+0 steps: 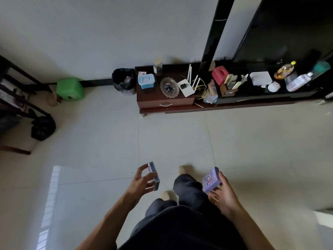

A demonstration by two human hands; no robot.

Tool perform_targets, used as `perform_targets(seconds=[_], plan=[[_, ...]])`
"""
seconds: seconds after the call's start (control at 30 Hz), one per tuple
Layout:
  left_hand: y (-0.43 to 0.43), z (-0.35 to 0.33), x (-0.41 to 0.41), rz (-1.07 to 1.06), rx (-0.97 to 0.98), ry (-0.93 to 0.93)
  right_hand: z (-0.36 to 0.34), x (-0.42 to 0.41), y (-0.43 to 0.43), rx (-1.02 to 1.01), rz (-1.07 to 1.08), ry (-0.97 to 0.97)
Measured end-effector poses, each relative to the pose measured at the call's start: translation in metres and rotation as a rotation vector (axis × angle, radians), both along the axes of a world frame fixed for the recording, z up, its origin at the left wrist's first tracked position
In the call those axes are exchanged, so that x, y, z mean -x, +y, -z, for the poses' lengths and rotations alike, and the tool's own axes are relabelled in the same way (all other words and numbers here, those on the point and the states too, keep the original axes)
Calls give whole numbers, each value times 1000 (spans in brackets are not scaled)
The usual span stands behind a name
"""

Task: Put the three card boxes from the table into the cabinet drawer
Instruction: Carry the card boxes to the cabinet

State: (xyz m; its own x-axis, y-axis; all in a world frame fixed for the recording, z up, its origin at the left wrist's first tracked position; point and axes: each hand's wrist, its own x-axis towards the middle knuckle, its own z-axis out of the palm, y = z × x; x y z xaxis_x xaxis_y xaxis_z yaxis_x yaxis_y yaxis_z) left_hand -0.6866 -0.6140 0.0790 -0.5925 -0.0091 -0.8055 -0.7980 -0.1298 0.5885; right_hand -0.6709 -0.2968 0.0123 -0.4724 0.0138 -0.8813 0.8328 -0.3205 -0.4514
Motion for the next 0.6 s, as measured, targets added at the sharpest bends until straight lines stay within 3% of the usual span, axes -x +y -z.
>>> perform_targets(seconds=[0.3, 0.6], plan=[[18, -1, 127, -31, 74, -71, 17, 142, 25, 28, 42, -31], [-12, 0, 207, -270, 41, -86, -1, 298, -25, 35, -115, 5]])
